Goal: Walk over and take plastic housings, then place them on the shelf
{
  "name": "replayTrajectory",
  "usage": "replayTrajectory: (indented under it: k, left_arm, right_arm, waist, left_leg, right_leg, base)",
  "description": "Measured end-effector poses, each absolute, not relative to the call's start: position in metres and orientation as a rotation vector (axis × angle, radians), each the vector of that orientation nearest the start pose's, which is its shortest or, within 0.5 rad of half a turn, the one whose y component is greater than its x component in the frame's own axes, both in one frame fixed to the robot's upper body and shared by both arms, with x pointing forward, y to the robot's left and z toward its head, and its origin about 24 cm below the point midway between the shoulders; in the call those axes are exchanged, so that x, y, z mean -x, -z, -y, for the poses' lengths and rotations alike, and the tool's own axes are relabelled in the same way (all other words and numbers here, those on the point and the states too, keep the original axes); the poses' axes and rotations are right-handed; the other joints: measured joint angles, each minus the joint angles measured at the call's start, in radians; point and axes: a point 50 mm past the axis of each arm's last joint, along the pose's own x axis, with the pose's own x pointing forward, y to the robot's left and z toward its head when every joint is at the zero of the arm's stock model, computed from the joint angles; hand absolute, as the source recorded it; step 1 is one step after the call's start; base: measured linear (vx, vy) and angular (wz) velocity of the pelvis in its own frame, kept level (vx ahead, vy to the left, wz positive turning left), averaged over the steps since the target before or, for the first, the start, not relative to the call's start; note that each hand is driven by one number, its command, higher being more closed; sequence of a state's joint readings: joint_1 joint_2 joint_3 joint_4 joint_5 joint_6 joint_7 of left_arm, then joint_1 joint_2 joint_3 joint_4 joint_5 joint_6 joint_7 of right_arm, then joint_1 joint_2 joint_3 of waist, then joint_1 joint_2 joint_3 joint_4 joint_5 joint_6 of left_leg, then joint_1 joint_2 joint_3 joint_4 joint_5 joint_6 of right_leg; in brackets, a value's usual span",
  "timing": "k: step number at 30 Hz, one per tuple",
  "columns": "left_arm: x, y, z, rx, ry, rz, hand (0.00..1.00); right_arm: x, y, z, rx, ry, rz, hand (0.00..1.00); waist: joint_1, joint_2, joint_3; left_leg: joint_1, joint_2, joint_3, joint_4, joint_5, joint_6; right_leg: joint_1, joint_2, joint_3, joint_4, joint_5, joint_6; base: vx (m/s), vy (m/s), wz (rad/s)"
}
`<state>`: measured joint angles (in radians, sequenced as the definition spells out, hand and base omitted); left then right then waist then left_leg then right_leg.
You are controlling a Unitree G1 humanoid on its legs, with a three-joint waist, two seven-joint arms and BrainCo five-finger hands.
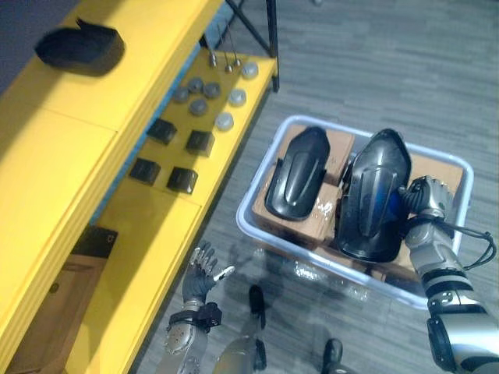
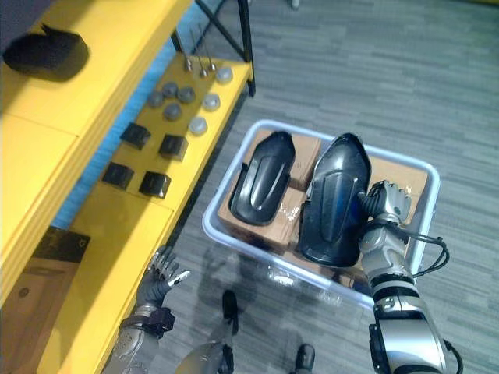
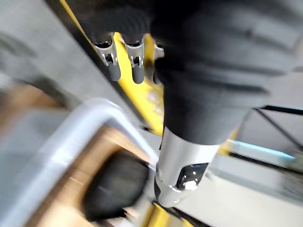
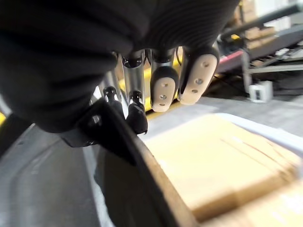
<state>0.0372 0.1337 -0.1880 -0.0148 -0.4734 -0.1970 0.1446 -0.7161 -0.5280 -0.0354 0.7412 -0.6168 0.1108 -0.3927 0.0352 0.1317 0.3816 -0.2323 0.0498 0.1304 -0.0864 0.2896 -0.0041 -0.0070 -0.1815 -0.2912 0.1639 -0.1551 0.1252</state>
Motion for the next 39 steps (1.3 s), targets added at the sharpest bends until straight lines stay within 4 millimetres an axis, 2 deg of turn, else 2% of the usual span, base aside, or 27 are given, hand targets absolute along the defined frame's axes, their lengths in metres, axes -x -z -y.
replayTrajectory:
  k: [3,7,9,13,17,21,24,27,31,35,37,38,39]
  left_arm:
    - [-0.247,-0.063,-0.127,0.37,0.074,0.145,0.0]
    - [-0.264,-0.08,-0.095,0.359,0.211,0.182,0.0]
    - [-0.273,-0.084,-0.084,0.342,0.255,0.181,0.0]
    - [-0.286,-0.082,-0.062,0.335,0.296,0.139,0.0]
    - [-0.293,-0.077,-0.046,0.346,0.31,0.083,0.0]
    - [-0.304,-0.077,-0.04,0.366,0.289,0.046,0.0]
    - [-0.311,-0.071,-0.042,0.35,0.256,0.005,0.0]
    - [-0.315,-0.07,-0.04,0.341,0.241,-0.013,0.0]
    - [-0.321,-0.071,-0.044,0.41,0.166,-0.045,0.0]
    - [-0.325,-0.074,-0.051,0.459,0.097,-0.048,0.0]
    - [-0.33,-0.076,-0.059,0.519,0.034,-0.044,0.0]
    - [-0.332,-0.077,-0.063,0.545,0.007,-0.045,1.0]
    - [-0.335,-0.078,-0.068,0.582,-0.032,-0.042,1.0]
  right_arm:
    - [-0.362,-0.147,0.272,1.038,0.585,0.105,1.0]
    - [-0.362,-0.159,0.258,1.016,0.587,0.187,1.0]
    - [-0.362,-0.166,0.248,0.987,0.583,0.239,1.0]
    - [-0.358,-0.181,0.219,0.893,0.588,0.369,1.0]
    - [-0.356,-0.186,0.2,0.799,0.586,0.428,1.0]
    - [-0.352,-0.192,0.178,0.75,0.554,0.49,1.0]
    - [-0.352,-0.186,0.158,0.712,0.496,0.493,1.0]
    - [-0.344,-0.179,0.138,0.672,0.436,0.513,1.0]
    - [-0.337,-0.169,0.113,0.635,0.341,0.524,1.0]
    - [-0.334,-0.161,0.103,0.614,0.289,0.519,1.0]
    - [-0.33,-0.151,0.097,0.612,0.251,0.5,1.0]
    - [-0.328,-0.147,0.094,0.608,0.23,0.493,1.0]
    - [-0.326,-0.142,0.091,0.597,0.21,0.485,1.0]
  waist:
    - [-0.012,-0.004,-0.076]
    - [-0.023,-0.008,-0.133]
    - [-0.029,-0.014,-0.142]
    - [-0.049,-0.024,-0.208]
    - [-0.056,-0.043,-0.228]
    - [-0.058,-0.051,-0.241]
    - [-0.055,-0.06,-0.253]
    - [-0.057,-0.068,-0.258]
    - [-0.069,-0.071,-0.262]
    - [-0.07,-0.079,-0.267]
    - [-0.07,-0.09,-0.279]
    - [-0.07,-0.094,-0.282]
    - [-0.072,-0.097,-0.286]
  left_leg:
    - [0.023,0.006,0.0,-0.001,-0.002,-0.003]
    - [0.052,0.03,0.002,-0.006,-0.018,-0.023]
    - [0.081,0.038,0.008,-0.006,-0.021,-0.025]
    - [0.096,0.048,0.011,-0.006,-0.021,-0.027]
    - [0.12,0.054,0.013,-0.006,-0.022,-0.028]
    - [0.123,0.057,0.017,-0.006,-0.022,-0.029]
    - [0.139,0.059,0.036,-0.006,-0.022,-0.028]
    - [0.147,0.059,0.037,-0.006,-0.026,-0.034]
    - [0.149,0.062,0.04,-0.006,-0.029,-0.037]
    - [0.153,0.063,0.046,-0.006,-0.029,-0.037]
    - [0.158,0.064,0.056,-0.006,-0.029,-0.038]
    - [0.162,0.065,0.061,-0.006,-0.03,-0.039]
    - [0.165,0.065,0.062,-0.006,-0.031,-0.04]
  right_leg:
    - [0.03,0.008,0.001,-0.019,0.006,-0.002]
    - [0.054,0.028,0.003,-0.029,0.015,-0.014]
    - [0.092,0.035,0.004,-0.058,0.028,-0.015]
    - [0.119,0.047,0.006,-0.092,0.043,-0.022]
    - [0.148,0.053,0.007,-0.107,0.049,-0.023]
    - [0.148,0.056,0.012,-0.108,0.05,-0.026]
    - [0.157,0.055,0.033,-0.118,0.055,-0.027]
    - [0.167,0.056,0.035,-0.124,0.055,-0.027]
    - [0.167,0.058,0.037,-0.124,0.055,-0.027]
    - [0.167,0.057,0.041,-0.124,0.056,-0.027]
    - [0.167,0.056,0.056,-0.124,0.055,-0.027]
    - [0.167,0.056,0.061,-0.124,0.056,-0.027]
    - [0.169,0.055,0.063,-0.123,0.055,-0.027]
  base:
    - [0.0,-0.053,-0.04]
    - [-0.06,-0.049,-0.12]
    - [-0.09,-0.053,-0.13]
    - [-0.04,-0.032,-0.07]
    - [0.0,-0.004,-0.01]
    - [0.01,-0.007,-0.04]
    - [0.03,0.0,-0.16]
    - [0.01,-0.003,-0.02]
    - [0.0,-0.002,-0.01]
    - [0.02,-0.002,-0.04]
    - [0.02,0.001,-0.11]
    - [0.02,0.001,-0.13]
    - [0.02,-0.001,-0.09]
